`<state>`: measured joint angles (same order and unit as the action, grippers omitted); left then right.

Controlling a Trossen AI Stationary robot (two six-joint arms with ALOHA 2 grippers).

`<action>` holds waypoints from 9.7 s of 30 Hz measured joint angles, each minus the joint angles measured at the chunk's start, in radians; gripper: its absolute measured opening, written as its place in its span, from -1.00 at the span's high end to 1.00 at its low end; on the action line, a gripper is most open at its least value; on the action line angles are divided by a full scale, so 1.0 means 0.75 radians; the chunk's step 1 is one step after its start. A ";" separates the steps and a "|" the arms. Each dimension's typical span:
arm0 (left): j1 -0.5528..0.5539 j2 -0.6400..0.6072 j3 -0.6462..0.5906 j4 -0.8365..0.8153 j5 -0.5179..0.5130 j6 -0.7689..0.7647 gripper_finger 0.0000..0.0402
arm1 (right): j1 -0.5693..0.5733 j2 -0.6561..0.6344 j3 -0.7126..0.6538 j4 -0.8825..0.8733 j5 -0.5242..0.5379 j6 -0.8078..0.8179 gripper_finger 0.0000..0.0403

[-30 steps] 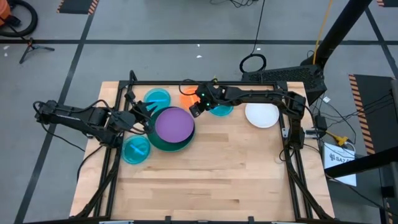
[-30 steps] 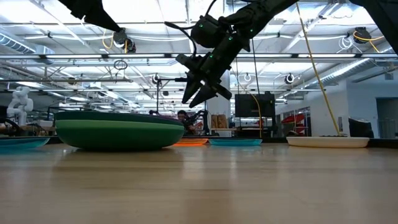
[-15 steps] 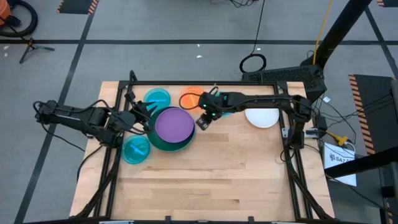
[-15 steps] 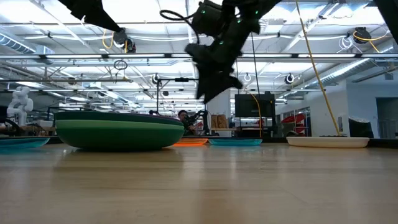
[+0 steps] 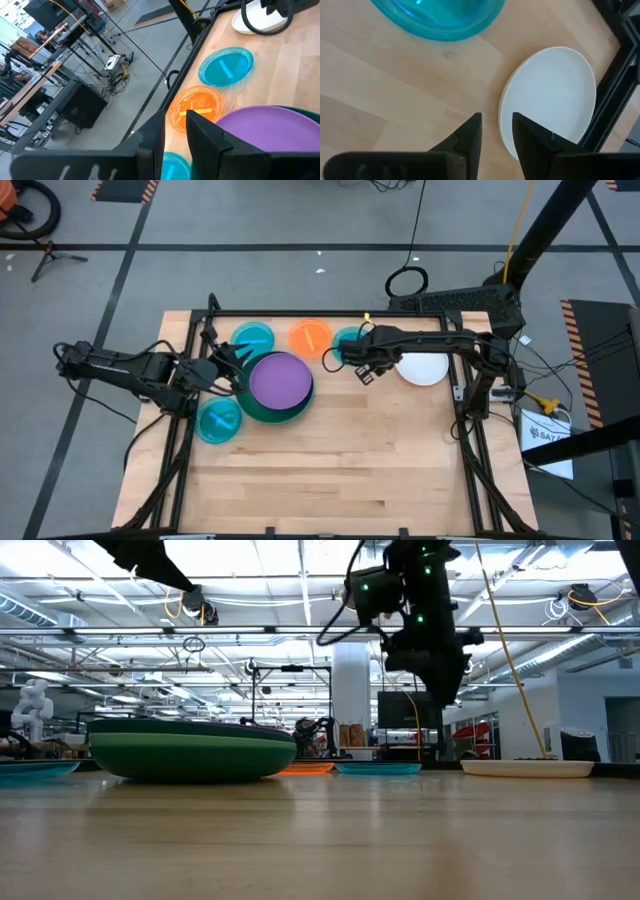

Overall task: Stack plastic plates
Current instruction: Stack the white plate on top of the purple plate, then stack the top right blue plate on top of the white plate

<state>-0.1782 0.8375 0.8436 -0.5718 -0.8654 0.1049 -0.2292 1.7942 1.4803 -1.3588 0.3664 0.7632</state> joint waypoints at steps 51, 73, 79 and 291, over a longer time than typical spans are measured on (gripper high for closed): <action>0.000 0.000 0.000 -0.040 0.011 -0.067 0.58 | -0.185 0.002 -0.544 0.520 -0.075 0.028 0.96; 0.000 0.000 0.000 -0.038 0.011 -0.070 0.58 | 0.064 0.002 -0.172 0.398 0.113 -0.257 0.99; 0.000 0.000 0.000 -0.033 0.011 -0.070 0.58 | 0.191 0.002 -0.084 0.733 0.082 -0.565 0.99; -0.130 0.001 -0.001 -0.287 0.014 -0.522 0.57 | 0.257 -0.106 -0.276 1.581 -0.171 -1.200 1.00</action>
<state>-0.2760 0.8379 0.8433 -0.7874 -0.8550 -0.2868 -0.0363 1.7144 1.2734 -0.1735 0.2382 -0.1370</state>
